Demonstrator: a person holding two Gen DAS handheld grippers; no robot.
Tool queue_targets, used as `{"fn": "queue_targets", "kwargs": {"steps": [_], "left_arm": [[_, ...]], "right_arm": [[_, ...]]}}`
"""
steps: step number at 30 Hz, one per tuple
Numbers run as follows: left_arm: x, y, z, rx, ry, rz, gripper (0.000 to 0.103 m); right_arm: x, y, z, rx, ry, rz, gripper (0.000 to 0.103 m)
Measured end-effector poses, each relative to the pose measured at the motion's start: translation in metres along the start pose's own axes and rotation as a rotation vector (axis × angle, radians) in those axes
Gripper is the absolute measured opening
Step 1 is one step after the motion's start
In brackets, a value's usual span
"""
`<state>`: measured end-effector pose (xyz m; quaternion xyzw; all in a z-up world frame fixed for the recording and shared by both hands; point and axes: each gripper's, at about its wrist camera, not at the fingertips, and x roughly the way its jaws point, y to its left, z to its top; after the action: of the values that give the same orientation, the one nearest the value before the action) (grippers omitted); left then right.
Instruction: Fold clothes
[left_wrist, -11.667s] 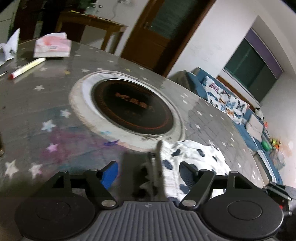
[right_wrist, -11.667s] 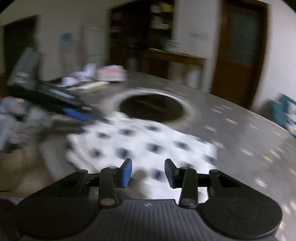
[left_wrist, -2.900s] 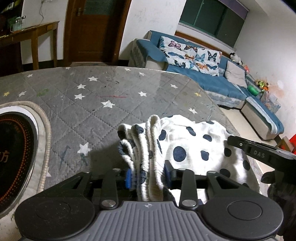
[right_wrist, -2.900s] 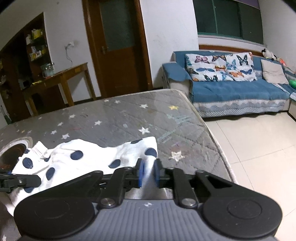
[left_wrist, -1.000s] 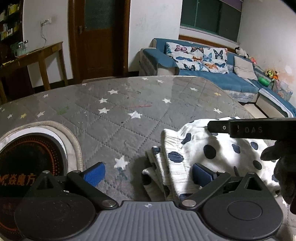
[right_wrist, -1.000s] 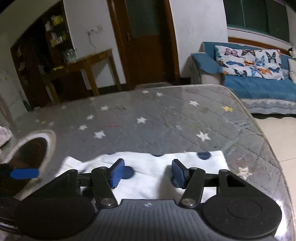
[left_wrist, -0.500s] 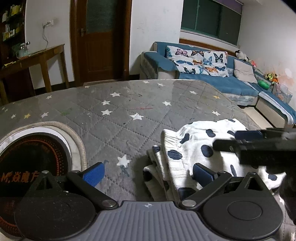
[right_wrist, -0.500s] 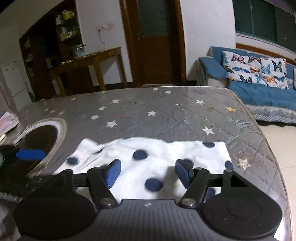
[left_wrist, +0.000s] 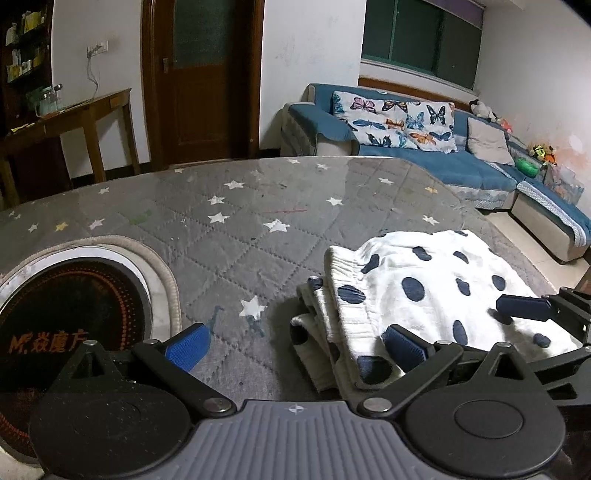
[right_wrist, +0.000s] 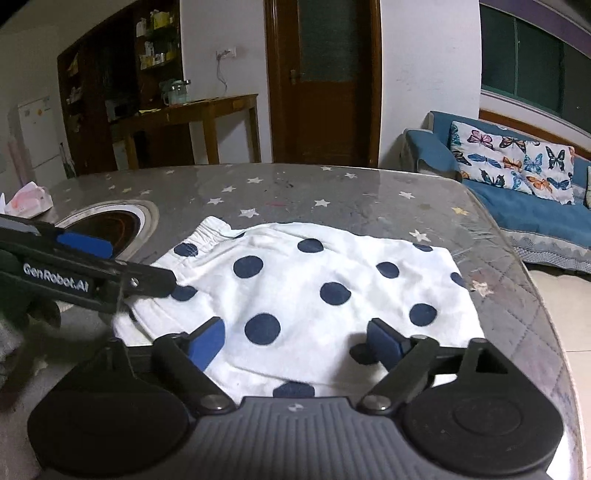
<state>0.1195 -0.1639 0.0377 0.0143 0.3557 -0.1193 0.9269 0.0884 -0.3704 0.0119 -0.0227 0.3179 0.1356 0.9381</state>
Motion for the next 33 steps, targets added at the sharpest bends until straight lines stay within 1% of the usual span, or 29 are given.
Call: {"fn": "queue_targets", "kwargs": {"steps": [2,4,6,12,17,23,29,33], "left_arm": [[-0.004,0.000,-0.002,0.000,-0.002,-0.004,0.103],[-0.009,0.000,-0.004,0.000,-0.005,-0.009,0.103],[-0.014,0.001,-0.007,0.001,-0.011,-0.013,0.103],[-0.027,0.002,-0.014,0.007,-0.044,-0.040,0.103],[-0.036,0.001,-0.020,0.014,-0.053,-0.048,0.103],[-0.046,0.000,-0.026,0.021,-0.065,-0.058,0.103],[-0.053,-0.001,-0.036,0.033,-0.065,-0.060,0.103],[-0.057,0.001,-0.042,0.021,-0.056,-0.065,0.103]], "right_arm": [[-0.007,0.001,-0.003,0.005,-0.014,-0.004,0.091],[-0.013,0.002,-0.008,0.012,-0.024,-0.013,0.101],[-0.018,0.005,-0.014,0.010,-0.030,-0.019,0.102],[-0.033,0.012,-0.026,0.029,-0.049,-0.022,0.103],[-0.040,0.020,-0.033,0.022,-0.045,-0.055,0.103],[-0.046,0.028,-0.038,0.030,-0.055,-0.058,0.103],[-0.051,0.032,-0.044,0.052,-0.049,-0.052,0.103],[-0.055,0.036,-0.048,0.052,-0.048,-0.069,0.103]]}}
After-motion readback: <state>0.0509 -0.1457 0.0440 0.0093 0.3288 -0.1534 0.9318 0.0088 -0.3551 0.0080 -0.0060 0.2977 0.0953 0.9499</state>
